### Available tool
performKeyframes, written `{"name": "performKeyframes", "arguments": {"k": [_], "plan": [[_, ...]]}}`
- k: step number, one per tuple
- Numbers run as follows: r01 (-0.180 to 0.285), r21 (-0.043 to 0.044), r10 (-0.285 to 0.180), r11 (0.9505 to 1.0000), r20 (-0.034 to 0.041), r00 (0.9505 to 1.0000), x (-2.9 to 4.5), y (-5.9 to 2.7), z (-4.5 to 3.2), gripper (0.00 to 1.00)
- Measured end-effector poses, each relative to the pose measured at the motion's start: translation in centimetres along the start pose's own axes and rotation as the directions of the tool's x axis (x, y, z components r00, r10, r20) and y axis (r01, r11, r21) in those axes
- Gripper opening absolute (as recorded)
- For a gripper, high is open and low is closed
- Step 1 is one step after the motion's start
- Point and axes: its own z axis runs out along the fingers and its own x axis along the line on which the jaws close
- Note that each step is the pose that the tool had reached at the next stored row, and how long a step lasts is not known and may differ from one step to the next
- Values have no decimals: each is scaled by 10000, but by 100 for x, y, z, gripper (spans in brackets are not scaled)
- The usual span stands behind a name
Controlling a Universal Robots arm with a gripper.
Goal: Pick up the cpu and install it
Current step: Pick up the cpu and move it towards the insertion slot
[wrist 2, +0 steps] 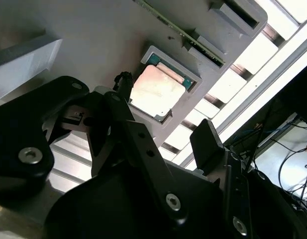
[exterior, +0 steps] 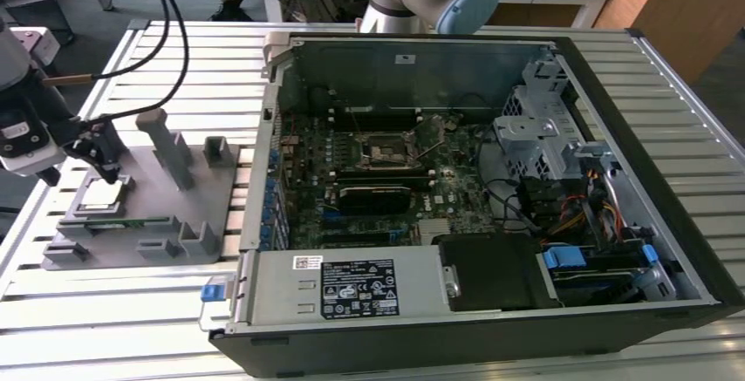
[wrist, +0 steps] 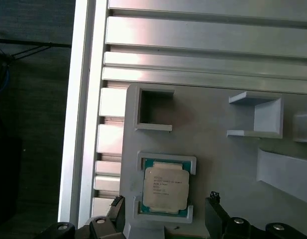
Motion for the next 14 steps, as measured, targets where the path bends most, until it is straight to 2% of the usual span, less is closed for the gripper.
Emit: {"name": "performKeyframes", "arguments": {"k": [8,14], "plan": [[-5,1,5,10000,0,10000,-6,-3,126,73],[-102,16,102,9999,2,9999,-9,20,193,73]]}}
